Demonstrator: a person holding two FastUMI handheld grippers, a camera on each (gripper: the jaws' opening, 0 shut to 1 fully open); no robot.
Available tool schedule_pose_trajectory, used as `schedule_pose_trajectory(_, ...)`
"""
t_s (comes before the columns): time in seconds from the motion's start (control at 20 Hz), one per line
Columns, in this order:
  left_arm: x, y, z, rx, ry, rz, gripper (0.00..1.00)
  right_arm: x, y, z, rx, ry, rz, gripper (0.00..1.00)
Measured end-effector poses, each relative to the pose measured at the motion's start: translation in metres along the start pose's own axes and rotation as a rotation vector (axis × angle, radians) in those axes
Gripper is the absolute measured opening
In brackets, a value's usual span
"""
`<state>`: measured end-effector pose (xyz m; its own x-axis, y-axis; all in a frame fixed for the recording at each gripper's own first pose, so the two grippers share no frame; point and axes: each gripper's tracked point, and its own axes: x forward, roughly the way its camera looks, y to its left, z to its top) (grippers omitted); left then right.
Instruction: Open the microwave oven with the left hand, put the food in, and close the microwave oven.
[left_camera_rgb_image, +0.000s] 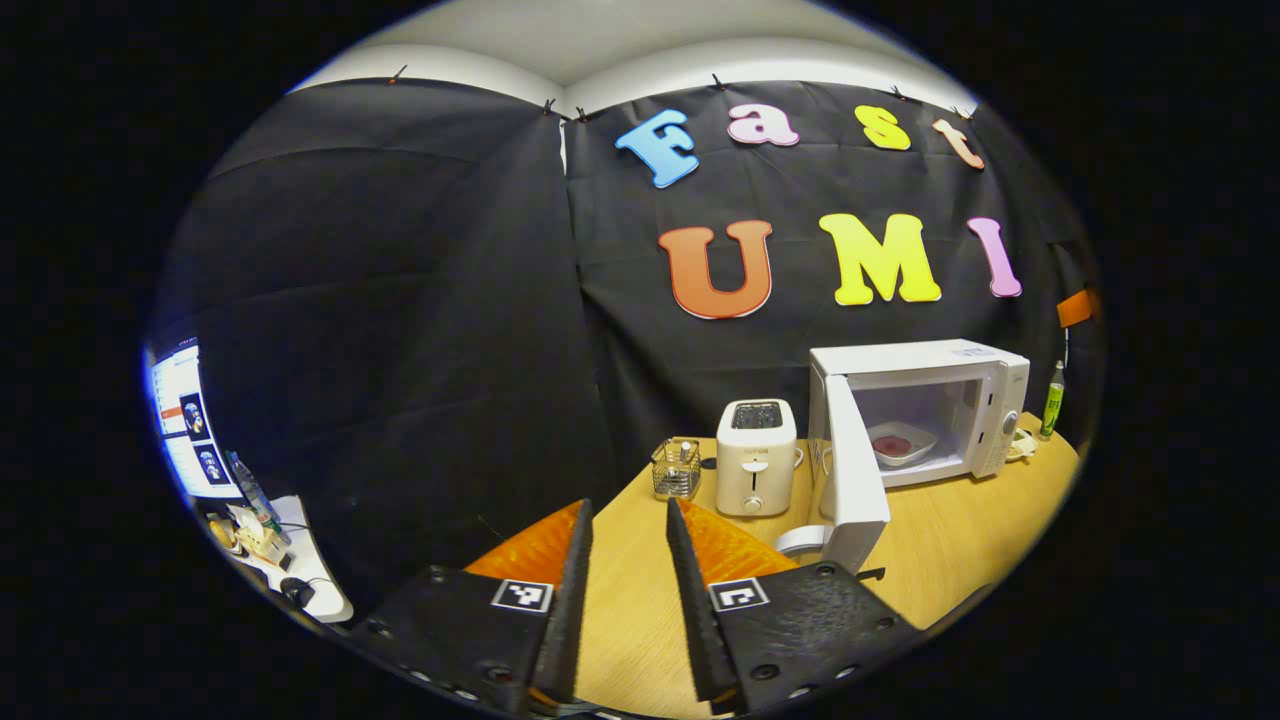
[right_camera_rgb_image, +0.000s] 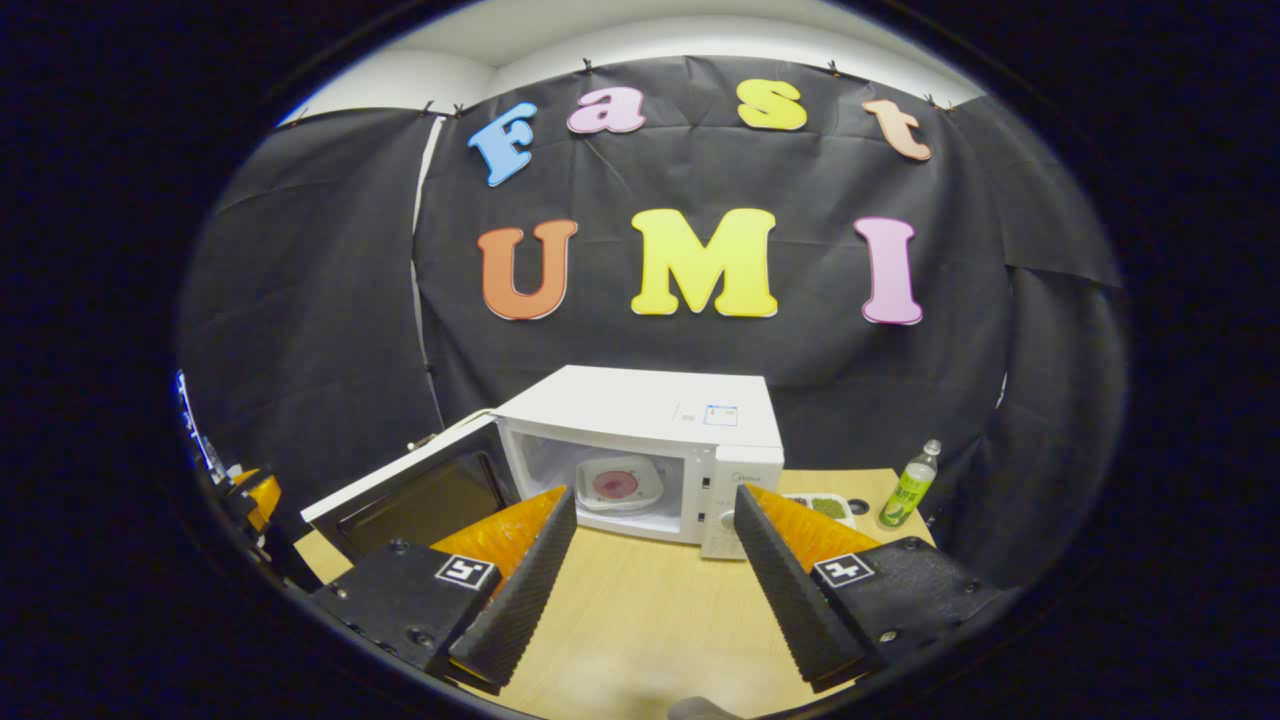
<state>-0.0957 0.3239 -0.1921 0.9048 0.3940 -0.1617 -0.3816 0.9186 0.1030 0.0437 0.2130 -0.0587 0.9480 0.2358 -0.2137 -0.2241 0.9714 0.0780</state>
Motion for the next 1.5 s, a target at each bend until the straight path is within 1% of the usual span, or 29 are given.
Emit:
schedule_pose_trajectory(0.05, 0.006, -0.004, -0.011, 0.005, 0.016, -0.012, 0.18, -0.002, -0.004, 0.000, 0.008, 0.003, -0.009, 1.00)
schedule_pose_trajectory(0.1, 0.012, -0.006, -0.020, 0.012, 0.030, -0.020, 0.13, -0.005, -0.009, -0.001, 0.013, 0.008, -0.021, 1.00)
schedule_pose_trajectory(0.15, 0.016, -0.004, -0.027, 0.025, 0.037, -0.003, 0.14, -0.007, -0.014, -0.002, 0.019, 0.010, -0.034, 1.00)
schedule_pose_trajectory(0.2, 0.015, -0.007, -0.032, 0.031, 0.046, -0.018, 0.01, -0.008, -0.018, -0.002, 0.027, 0.012, -0.043, 1.00)
schedule_pose_trajectory(0.4, 0.031, -0.031, -0.049, 0.033, 0.061, -0.089, 0.00, -0.012, -0.029, -0.009, 0.035, 0.039, -0.060, 1.00)
schedule_pose_trajectory(0.65, 0.038, -0.055, -0.060, 0.029, 0.094, -0.126, 0.00, -0.010, -0.042, -0.006, 0.054, 0.051, -0.067, 1.00)
schedule_pose_trajectory(0.7, 0.038, -0.062, -0.061, 0.032, 0.095, -0.139, 0.00, -0.010, -0.046, -0.004, 0.054, 0.048, -0.075, 0.92)
schedule_pose_trajectory(0.75, 0.038, -0.067, -0.064, 0.041, 0.099, -0.146, 0.00, -0.010, -0.048, -0.004, 0.058, 0.051, -0.077, 1.00)
schedule_pose_trajectory(0.8, 0.036, -0.066, -0.065, 0.052, 0.099, -0.139, 0.00, -0.012, -0.047, -0.005, 0.065, 0.056, -0.072, 1.00)
schedule_pose_trajectory(0.85, 0.035, -0.069, -0.067, 0.044, 0.103, -0.147, 0.00, -0.012, -0.047, -0.006, 0.068, 0.060, -0.068, 0.92)
schedule_pose_trajectory(0.9, 0.033, -0.074, -0.065, 0.030, 0.103, -0.154, 0.00, -0.012, -0.050, -0.006, 0.067, 0.062, -0.070, 1.00)
schedule_pose_trajectory(1.1, 0.024, -0.098, -0.067, 0.022, 0.109, -0.195, 0.00, -0.014, -0.055, -0.010, 0.084, 0.070, -0.074, 1.00)
schedule_pose_trajectory(1.15, 0.020, -0.107, -0.066, 0.015, 0.108, -0.212, 0.00, -0.014, -0.056, -0.012, 0.087, 0.079, -0.074, 0.92)
schedule_pose_trajectory(1.2, 0.018, -0.116, -0.065, 0.016, 0.104, -0.225, 0.00, -0.015, -0.058, -0.013, 0.090, 0.086, -0.075, 0.92)
schedule_pose_trajectory(1.25, 0.015, -0.125, -0.062, 0.017, 0.101, -0.239, 0.00, -0.015, -0.060, -0.013, 0.093, 0.090, -0.078, 1.00)
schedule_pose_trajectory(1.4, 0.009, -0.155, -0.058, 0.005, 0.096, -0.290, 0.00, -0.016, -0.064, -0.013, 0.099, 0.093, -0.086, 1.00)
schedule_pose_trajectory(1.45, 0.005, -0.166, -0.057, 0.000, 0.096, -0.314, 0.00, -0.016, -0.065, -0.012, 0.097, 0.092, -0.088, 0.92)
schedule_pose_trajectory(1.5, 0.003, -0.177, -0.055, 0.005, 0.090, -0.338, 0.00, -0.017, -0.066, -0.011, 0.093, 0.090, -0.088, 0.92)
